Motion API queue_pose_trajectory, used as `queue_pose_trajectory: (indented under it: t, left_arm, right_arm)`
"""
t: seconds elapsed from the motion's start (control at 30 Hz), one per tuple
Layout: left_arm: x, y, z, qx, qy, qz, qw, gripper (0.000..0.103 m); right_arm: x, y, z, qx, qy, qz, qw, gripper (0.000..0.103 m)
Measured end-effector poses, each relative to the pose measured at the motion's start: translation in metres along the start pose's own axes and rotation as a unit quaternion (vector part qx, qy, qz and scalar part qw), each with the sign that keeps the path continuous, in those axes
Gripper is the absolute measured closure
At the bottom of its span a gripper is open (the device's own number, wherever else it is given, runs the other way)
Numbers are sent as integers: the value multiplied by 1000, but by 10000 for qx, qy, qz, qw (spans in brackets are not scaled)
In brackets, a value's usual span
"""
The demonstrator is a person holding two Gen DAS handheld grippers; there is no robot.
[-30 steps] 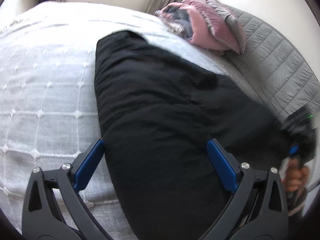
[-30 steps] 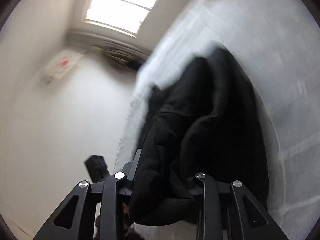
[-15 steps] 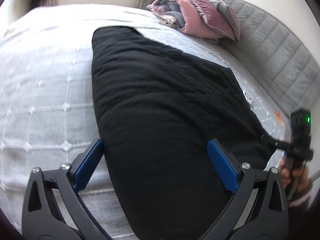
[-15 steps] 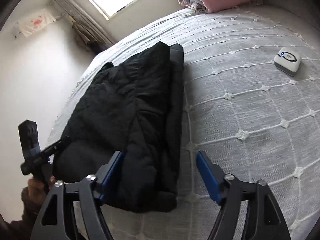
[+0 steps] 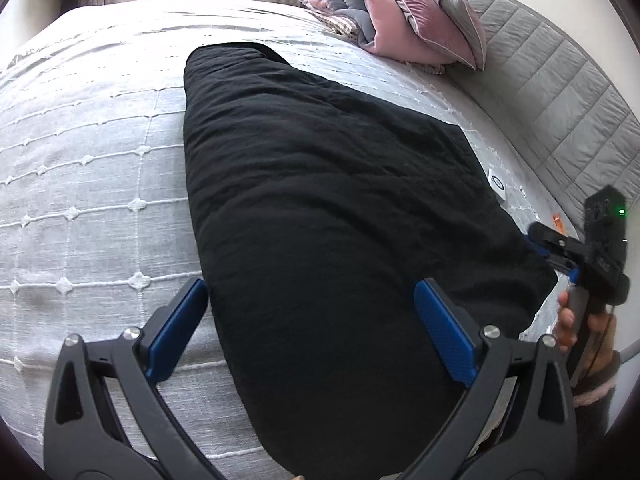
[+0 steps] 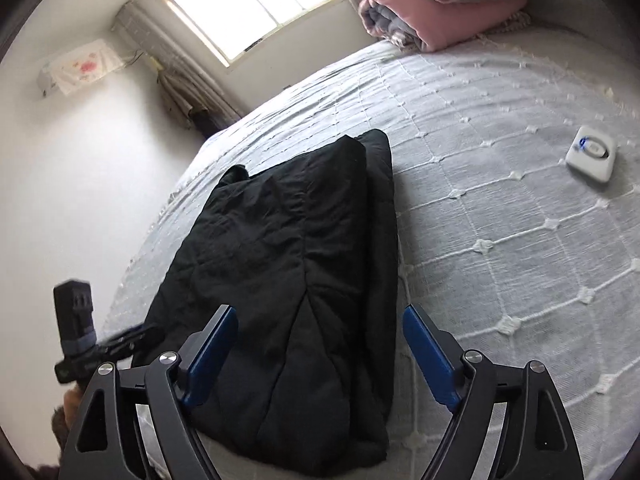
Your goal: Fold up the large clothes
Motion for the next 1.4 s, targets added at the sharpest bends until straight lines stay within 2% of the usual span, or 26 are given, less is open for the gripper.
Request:
queue_pose_trajectory:
  t: [0.1, 0.13, 0.23, 0.27, 0.33, 0.47, 0.57, 0.67, 0.8, 0.93, 1.03, 1.13, 1.23, 1.4]
  left_arm:
    - [5, 1, -8, -280, -157, -205, 9993, 1]
    - [7, 0, -12, -526, -270, -360, 9976, 1]
    - [14, 0, -29, -1347, -565, -554, 9877, 1]
    - [17, 1, -34, -1504, -642, -549, 9850, 1]
    - [22, 3, -38, -1739, -909, -551, 9790, 1]
    - [39, 3, -40, -2060, -1267, -632, 9682, 1]
    - [47, 6, -43, -2317, -1448, -569, 9603, 1]
    - [48, 10, -45, -2514, -1542, -504, 9542, 2]
    - [46, 17, -45, -2441, -1407, -389, 9587, 7]
    - [42, 31, -34, -2196, -1268, -270, 9669, 13]
    - [38, 47, -18, -1896, -1274, -139, 9735, 14]
    - [37, 66, 3, -1600, -1424, 17, 9768, 16]
    - [40, 89, 30, -1375, -1659, 119, 9764, 17]
    - [50, 122, 76, -928, -2229, 358, 9697, 17]
  right_arm:
    - [20, -2, 12, 235, -86, -232, 9994, 17]
    - [25, -2, 16, 382, -36, -285, 9989, 17]
    - [37, -3, 30, 1180, 255, -483, 9915, 17]
    - [42, -6, 35, 1518, 403, -579, 9859, 17]
    - [49, -11, 40, 1817, 590, -717, 9790, 17]
    - [57, -14, 41, 1993, 906, -779, 9726, 17]
    - [62, -13, 37, 1976, 1004, -760, 9722, 18]
    - [71, -14, 29, 1963, 1180, -804, 9701, 29]
    - [80, -14, 27, 2049, 1331, -779, 9666, 40]
    - [72, -2, 22, 1956, 1598, -493, 9663, 49]
    - [57, 16, 14, 1903, 1871, -95, 9637, 56]
    - [37, 36, 7, 1678, 1923, 328, 9663, 57]
    - [10, 58, 7, 1497, 1874, 788, 9676, 57]
    - [-45, 94, 22, 1282, 1677, 1777, 9612, 57]
Point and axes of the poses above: each gripper's, at about its wrist camera, not at the fingertips, and x roughly the way its jaws point, z to its right, y to its top, the point moved 10 cm from there along x, roughly the way its jaws point, and after that the axes turned 11 degrees about z, right-handed, at the moved point
